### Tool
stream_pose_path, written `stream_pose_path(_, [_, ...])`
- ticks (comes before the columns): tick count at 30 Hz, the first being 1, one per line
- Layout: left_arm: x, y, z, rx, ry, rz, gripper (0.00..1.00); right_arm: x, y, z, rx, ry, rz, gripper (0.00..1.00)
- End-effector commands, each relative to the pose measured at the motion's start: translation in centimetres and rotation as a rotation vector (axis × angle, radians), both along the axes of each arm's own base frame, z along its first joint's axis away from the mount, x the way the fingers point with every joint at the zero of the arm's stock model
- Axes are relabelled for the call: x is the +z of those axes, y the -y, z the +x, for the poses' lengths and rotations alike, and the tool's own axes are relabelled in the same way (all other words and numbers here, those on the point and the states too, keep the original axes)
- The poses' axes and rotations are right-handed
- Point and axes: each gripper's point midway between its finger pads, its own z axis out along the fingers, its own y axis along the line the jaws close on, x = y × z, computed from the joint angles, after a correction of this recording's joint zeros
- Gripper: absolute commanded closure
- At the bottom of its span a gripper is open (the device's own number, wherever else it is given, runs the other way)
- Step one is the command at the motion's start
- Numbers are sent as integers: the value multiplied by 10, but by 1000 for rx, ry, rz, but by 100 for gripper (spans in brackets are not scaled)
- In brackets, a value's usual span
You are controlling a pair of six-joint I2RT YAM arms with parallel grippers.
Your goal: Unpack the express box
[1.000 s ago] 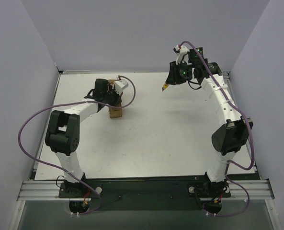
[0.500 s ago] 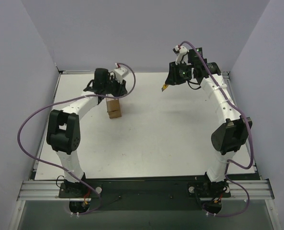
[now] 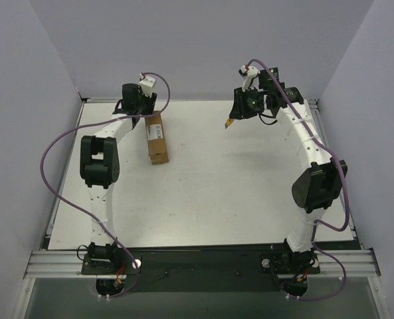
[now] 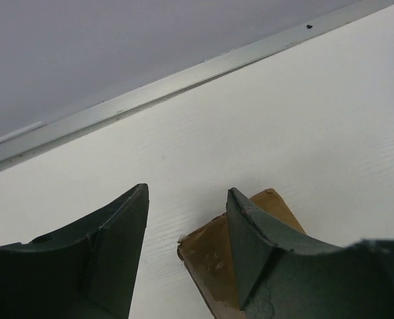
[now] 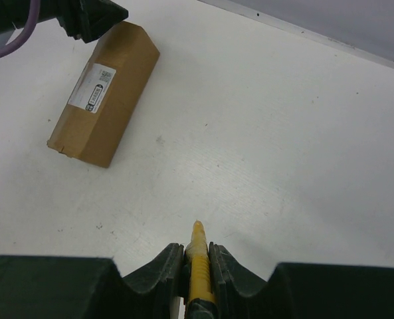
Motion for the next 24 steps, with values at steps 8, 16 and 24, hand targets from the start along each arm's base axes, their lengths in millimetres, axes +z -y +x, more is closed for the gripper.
stream_pose_path(8, [1,-5,2,-69,-9,51,50,-8,7,-8,11,10,-48,100])
stream_pose_path(16, [-6,30,-68,-30,-176,-104,63,-13,9,-9,29,3,-57,100])
stream_pose_path(24, [64,46,-130,-21,-151,-284,59,-17,11,-14,56,-5,-62,100])
